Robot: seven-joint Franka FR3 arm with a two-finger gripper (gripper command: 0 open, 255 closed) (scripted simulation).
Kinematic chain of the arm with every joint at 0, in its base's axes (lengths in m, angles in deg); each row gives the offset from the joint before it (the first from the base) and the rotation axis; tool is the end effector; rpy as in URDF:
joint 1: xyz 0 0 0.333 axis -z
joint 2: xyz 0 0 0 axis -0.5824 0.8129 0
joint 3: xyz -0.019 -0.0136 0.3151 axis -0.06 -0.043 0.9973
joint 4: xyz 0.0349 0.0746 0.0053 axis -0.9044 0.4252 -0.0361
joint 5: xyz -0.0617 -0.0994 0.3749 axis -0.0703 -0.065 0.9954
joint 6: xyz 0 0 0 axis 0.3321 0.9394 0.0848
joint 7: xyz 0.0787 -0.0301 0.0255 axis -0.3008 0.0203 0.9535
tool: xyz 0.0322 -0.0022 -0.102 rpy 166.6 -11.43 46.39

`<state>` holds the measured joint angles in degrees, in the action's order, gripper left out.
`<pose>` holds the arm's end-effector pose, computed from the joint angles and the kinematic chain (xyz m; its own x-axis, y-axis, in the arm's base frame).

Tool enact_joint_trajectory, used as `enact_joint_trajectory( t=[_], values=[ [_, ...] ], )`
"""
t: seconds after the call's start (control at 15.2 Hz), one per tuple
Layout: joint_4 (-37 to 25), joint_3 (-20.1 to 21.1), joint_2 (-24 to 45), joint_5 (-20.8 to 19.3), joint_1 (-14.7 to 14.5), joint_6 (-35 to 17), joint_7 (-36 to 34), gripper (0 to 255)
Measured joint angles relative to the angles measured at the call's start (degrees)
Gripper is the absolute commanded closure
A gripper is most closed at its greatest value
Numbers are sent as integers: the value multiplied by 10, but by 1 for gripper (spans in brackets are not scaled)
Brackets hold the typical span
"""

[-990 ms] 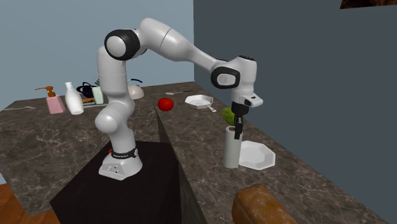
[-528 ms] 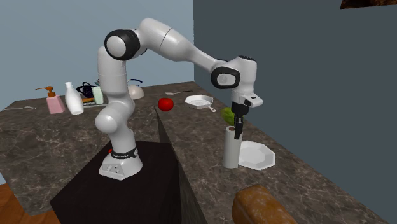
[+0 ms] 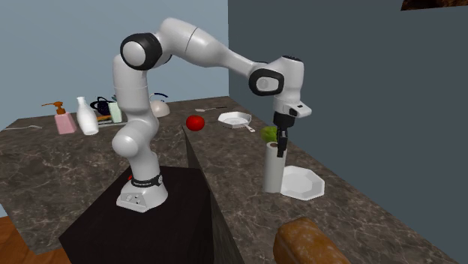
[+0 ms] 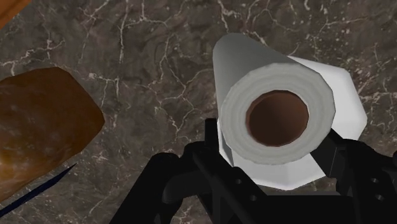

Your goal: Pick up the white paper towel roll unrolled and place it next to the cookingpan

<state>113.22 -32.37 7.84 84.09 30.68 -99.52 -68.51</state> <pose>0.5691 0.0182 0.4434 0.9994 -0.0223 -0.0270 -0.0220 -0.9997 0.0113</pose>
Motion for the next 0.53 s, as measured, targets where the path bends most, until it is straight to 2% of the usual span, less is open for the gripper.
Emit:
enact_joint_trajectory(
  t=[0.53],
  values=[
    [-48,0,-13,-1,0,61,0,255]
  ],
)
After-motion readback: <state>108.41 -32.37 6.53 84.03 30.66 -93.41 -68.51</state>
